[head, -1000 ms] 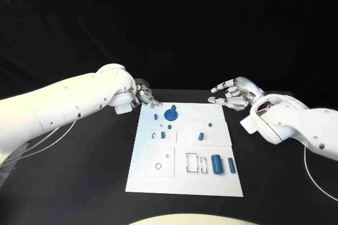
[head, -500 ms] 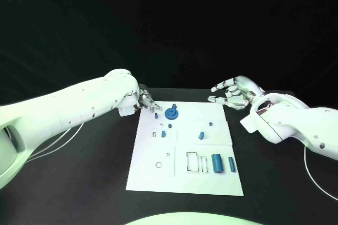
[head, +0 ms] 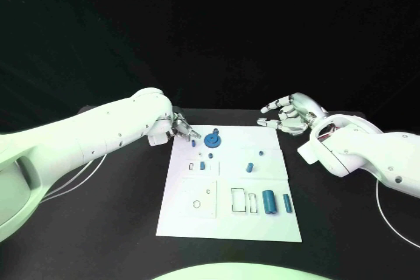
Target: Assemble the parts on the task board
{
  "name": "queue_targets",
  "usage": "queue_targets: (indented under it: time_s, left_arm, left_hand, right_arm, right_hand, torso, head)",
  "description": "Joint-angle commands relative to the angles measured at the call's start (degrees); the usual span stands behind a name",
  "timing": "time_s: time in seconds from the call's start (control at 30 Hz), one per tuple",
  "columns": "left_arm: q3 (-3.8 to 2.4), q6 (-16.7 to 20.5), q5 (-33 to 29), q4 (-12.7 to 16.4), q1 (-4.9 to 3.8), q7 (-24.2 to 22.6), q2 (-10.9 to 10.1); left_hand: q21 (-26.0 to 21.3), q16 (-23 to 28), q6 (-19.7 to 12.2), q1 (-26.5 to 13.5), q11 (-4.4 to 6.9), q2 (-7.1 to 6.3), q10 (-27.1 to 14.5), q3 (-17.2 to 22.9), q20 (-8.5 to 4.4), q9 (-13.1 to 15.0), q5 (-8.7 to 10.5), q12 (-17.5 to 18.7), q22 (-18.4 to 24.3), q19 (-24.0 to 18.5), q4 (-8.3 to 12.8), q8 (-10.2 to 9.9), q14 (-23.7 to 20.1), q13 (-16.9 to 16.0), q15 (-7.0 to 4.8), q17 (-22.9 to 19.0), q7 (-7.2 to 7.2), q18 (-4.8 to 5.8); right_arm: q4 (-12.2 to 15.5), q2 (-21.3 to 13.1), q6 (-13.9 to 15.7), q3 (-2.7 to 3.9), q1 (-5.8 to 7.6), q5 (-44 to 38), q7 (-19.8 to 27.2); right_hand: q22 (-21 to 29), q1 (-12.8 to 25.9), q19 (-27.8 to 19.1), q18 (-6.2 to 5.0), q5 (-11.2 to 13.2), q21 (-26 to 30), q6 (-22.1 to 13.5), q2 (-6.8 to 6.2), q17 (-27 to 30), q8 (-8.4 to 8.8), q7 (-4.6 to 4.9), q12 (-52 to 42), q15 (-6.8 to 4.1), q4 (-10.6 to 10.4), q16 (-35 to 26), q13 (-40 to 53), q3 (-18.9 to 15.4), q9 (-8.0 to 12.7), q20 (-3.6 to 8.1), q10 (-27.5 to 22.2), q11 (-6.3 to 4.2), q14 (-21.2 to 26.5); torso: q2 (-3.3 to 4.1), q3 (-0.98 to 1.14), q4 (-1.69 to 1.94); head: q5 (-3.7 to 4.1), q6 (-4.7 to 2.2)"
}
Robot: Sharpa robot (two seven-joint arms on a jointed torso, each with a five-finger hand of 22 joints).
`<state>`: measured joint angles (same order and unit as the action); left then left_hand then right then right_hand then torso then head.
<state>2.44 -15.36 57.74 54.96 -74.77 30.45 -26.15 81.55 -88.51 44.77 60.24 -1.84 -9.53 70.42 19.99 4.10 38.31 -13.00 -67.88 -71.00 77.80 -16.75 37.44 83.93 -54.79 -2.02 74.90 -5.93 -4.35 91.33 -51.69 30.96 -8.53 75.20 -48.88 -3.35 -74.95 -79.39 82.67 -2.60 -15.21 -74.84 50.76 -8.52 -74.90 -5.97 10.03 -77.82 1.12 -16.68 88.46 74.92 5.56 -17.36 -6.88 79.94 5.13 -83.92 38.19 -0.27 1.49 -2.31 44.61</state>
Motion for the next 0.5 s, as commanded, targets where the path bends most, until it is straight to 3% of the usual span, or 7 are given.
queue_targets:
  time_s: [0.03,0.5]
  left_arm:
    - [0.04,-1.9,-0.8,-0.2,0.08,-0.6,0.3]
    - [0.32,-1.7,-1.5,-1.1,0.35,-0.7,0.9]
  left_hand:
    - [-0.2,0.1,0.7,0.9,0.18,0.51,-0.4,-0.3,0.31,-0.1,0.04,-0.1,0.0,-0.2,0.3,-0.2,5.1,0.1,0.23,12.4,0.02,0.07]
    - [-0.1,0.1,1.1,3.9,0.24,2.08,-0.4,0.5,0.30,-0.5,-0.16,-0.2,-0.2,-0.2,0.3,-0.5,5.1,0.1,0.18,12.4,0.05,0.09]
  right_arm:
    - [0.0,0.1,-0.3,0.02,-0.02,-0.6,0.8]
    - [0.0,0.2,-0.3,0.03,-0.02,-0.6,0.8]
  right_hand:
    - [-6.7,0.5,-0.2,-0.91,0.1,0.3,-0.2,-0.07,-10.3,-0.13,0.11,0.3,-0.20,0.1,-0.2,3.5,-0.4,0.1,0.05,-0.4,0.10,-4.9]
    - [-6.6,0.5,-0.2,-0.91,0.1,0.3,-0.2,-0.02,-10.3,-0.15,0.10,0.3,-0.20,0.1,-0.2,3.5,-0.4,0.1,0.04,-0.4,0.09,-4.9]
  torso:
    - [-0.07,0.03,0.07]
    - [-0.03,0.04,0.06]
  head:
    - [0.01,0.12]
    - [0.05,0.07]
